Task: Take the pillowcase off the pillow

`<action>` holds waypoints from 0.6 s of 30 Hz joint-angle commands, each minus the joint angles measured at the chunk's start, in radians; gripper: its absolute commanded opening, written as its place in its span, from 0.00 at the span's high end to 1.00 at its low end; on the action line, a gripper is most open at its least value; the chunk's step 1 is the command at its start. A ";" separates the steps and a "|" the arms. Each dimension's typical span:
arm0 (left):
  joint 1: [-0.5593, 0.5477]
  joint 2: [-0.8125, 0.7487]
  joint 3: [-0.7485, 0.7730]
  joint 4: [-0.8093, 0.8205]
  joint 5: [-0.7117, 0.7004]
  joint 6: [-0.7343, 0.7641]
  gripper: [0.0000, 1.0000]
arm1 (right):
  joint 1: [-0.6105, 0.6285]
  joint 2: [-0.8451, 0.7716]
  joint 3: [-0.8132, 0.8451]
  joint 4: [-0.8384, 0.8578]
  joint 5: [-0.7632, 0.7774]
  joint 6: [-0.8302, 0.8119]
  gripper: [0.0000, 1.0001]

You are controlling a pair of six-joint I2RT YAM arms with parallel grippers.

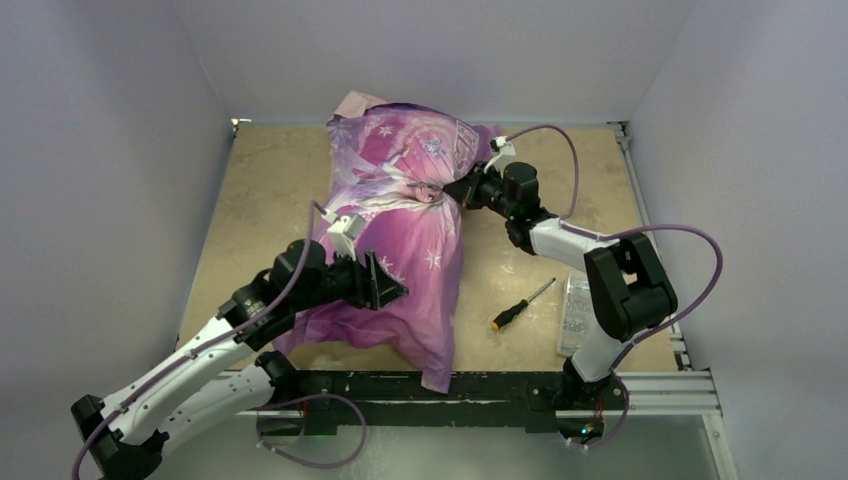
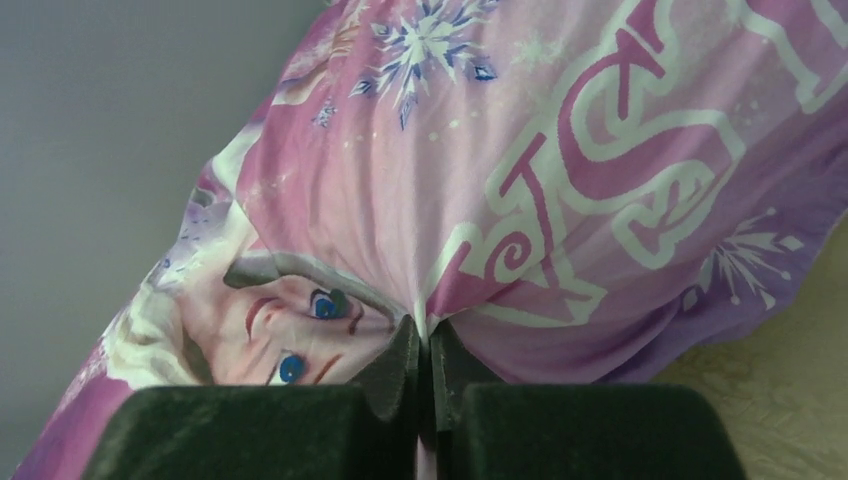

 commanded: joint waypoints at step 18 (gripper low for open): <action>0.264 0.250 0.185 -0.011 -0.488 0.218 0.13 | -0.069 -0.123 -0.250 0.188 -0.155 0.036 0.01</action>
